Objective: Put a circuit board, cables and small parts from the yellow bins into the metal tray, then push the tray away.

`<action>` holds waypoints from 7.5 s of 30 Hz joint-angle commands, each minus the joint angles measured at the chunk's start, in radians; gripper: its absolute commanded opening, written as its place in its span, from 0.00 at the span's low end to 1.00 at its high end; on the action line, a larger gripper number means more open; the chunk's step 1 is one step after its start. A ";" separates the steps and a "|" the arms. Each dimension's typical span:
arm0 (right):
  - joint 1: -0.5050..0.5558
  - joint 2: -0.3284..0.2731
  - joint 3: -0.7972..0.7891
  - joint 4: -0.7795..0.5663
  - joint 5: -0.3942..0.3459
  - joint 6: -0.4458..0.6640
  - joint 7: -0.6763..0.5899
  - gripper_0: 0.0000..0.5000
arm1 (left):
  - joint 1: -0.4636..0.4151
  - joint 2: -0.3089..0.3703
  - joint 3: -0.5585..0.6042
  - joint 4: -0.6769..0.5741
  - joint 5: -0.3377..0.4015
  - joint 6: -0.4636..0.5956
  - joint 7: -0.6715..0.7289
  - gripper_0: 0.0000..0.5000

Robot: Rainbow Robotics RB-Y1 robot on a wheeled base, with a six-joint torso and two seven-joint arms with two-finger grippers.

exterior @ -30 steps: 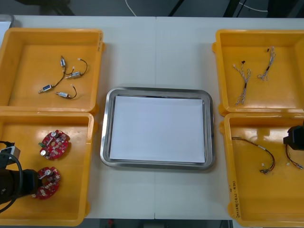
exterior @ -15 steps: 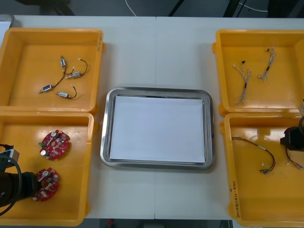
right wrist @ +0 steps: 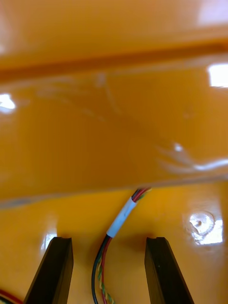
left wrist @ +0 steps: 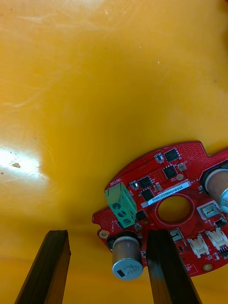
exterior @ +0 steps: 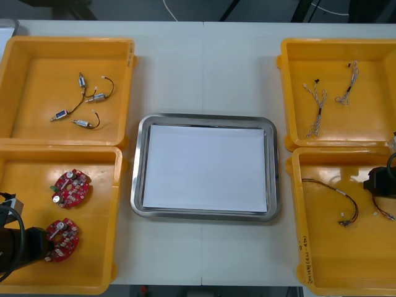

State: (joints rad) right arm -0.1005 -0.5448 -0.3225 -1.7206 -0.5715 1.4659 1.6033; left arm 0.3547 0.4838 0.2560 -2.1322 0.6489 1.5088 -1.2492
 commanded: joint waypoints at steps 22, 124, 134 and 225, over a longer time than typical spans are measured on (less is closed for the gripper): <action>0.008 -0.014 0.017 -0.008 -0.013 -0.009 0.033 0.00 | -0.028 -0.007 0.058 -0.040 0.052 0.042 0.094 0.00; 0.005 -0.328 -0.024 -0.835 -0.556 0.454 0.024 0.00 | -0.976 0.081 -0.899 0.207 -0.031 0.091 0.237 0.00; 0.005 -0.346 -0.009 -0.835 -0.554 0.454 0.026 0.00 | -0.976 0.081 -0.936 0.241 -0.048 0.050 0.238 0.00; -0.663 -0.058 0.967 -0.623 -0.195 0.454 0.257 0.00 | -0.629 0.331 0.045 -0.064 0.179 0.411 0.136 1.00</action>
State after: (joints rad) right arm -0.7387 -0.6545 0.6296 -2.3706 -0.7998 1.9169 1.8153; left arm -0.2908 0.7724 0.2656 -2.1748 0.8270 1.9139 -1.0856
